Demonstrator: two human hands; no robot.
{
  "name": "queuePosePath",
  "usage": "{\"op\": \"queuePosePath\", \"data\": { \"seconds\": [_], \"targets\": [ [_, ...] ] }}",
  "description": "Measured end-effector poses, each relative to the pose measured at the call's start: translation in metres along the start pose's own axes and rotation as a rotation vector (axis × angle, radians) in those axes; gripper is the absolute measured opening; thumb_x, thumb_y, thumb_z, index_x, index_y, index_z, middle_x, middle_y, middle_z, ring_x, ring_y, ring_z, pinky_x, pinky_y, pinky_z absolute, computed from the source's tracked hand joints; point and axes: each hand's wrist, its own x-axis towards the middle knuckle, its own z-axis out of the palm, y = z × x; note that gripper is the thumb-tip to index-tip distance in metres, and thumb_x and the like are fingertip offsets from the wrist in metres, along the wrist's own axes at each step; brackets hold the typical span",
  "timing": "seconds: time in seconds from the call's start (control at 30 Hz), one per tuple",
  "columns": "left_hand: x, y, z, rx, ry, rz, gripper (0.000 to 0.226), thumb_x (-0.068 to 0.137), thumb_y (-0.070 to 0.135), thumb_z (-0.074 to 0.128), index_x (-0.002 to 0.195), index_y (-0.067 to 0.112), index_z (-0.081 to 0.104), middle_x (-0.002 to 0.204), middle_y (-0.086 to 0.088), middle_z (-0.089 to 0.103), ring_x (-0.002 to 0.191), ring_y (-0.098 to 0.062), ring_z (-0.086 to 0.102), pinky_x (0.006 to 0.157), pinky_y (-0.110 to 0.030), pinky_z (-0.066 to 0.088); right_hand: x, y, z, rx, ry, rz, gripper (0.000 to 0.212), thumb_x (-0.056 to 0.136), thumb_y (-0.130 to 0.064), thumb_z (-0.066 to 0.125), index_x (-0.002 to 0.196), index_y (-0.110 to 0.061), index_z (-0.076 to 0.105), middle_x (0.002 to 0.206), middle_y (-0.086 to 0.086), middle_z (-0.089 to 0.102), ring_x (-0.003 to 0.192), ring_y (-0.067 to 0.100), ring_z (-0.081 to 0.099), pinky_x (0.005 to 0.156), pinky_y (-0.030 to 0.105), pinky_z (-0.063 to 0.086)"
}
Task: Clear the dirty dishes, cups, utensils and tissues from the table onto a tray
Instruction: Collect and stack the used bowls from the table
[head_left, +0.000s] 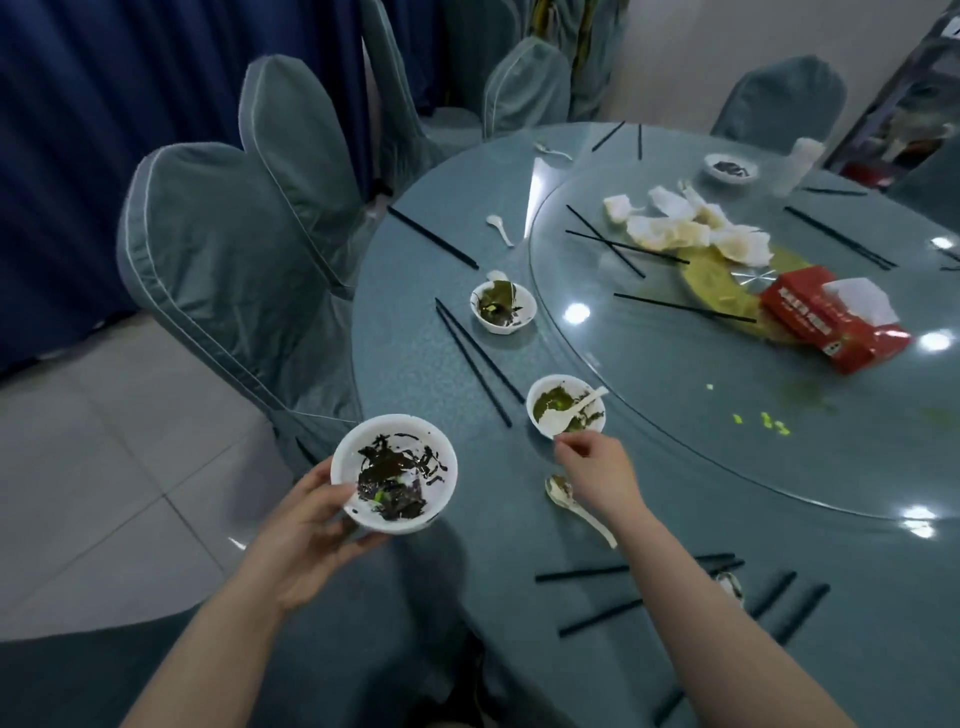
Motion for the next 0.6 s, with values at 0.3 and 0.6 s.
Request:
{"op": "queuePosePath", "data": {
  "seconds": [0.3,0.6],
  "targets": [
    [0.042,0.011,0.005,-0.037,0.103,0.005,0.042,0.069,0.013,0.061,0.110,0.024,0.065,0.104,-0.007,0.070,0.093,-0.026,0.067,0.066,-0.044,0.058,0.115,0.015,-0.002,-0.996,-0.123,-0.337,0.031,0.087,-0.015,0.054,0.115,-0.024,0.062,0.117,0.000,0.062,0.112,0.025,0.045,0.084,0.034,0.046],
    [0.052,0.007,0.003,-0.101,0.134,-0.022,0.032,0.068,0.012,0.061,0.099,0.021,0.067,0.104,-0.013,0.068,0.098,-0.030,0.062,0.067,-0.047,0.059,0.110,0.003,-0.012,-0.898,-0.084,-0.306,0.020,0.091,-0.016,0.049,0.091,-0.021,0.068,0.087,0.004,0.066,0.089,0.027,0.056,0.059,0.029,0.041]
  ]
}}
